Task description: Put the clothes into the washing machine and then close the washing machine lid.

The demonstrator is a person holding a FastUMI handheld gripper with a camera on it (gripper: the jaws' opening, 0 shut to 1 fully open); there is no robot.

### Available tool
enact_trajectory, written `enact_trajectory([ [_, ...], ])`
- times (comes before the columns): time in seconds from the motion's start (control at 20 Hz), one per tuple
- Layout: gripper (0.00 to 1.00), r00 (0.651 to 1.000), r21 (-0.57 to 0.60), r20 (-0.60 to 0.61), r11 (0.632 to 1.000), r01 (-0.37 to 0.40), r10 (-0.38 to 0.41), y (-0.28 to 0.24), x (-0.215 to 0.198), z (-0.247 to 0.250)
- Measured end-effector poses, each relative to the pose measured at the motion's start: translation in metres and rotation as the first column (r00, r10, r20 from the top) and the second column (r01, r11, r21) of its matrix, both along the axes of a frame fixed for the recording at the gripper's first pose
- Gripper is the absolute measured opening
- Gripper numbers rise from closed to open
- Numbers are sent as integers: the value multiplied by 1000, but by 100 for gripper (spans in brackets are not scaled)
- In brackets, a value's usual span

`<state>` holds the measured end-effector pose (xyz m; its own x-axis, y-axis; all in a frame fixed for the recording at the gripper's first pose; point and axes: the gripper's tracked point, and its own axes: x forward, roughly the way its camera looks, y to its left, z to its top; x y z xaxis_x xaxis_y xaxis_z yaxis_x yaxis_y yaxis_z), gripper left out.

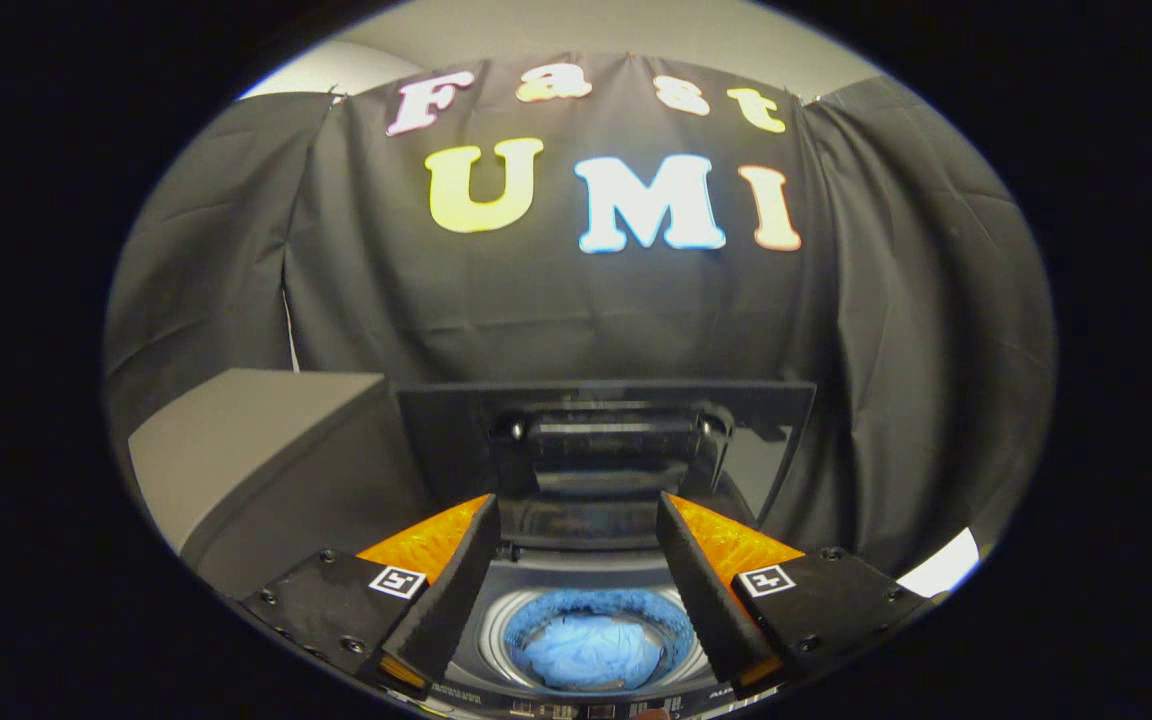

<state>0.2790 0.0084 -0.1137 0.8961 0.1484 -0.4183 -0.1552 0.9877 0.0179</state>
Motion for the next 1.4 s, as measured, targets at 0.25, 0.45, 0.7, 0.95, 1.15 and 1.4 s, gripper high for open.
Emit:
enact_trajectory([
  [0.25,97,994,-1,105,1000,2,-2,8,33,30],
  [0.45,97,991,20,132,1000,19,-22,11,68,39],
  [0.7,98,994,19,99,999,33,-34,11,110,20],
  [0.95,97,995,37,69,997,69,-72,7,137,1],
  [1.15,97,996,-8,64,998,69,-68,5,139,-10],
  [1.4,98,994,3,88,997,71,-71,5,126,-7],
])
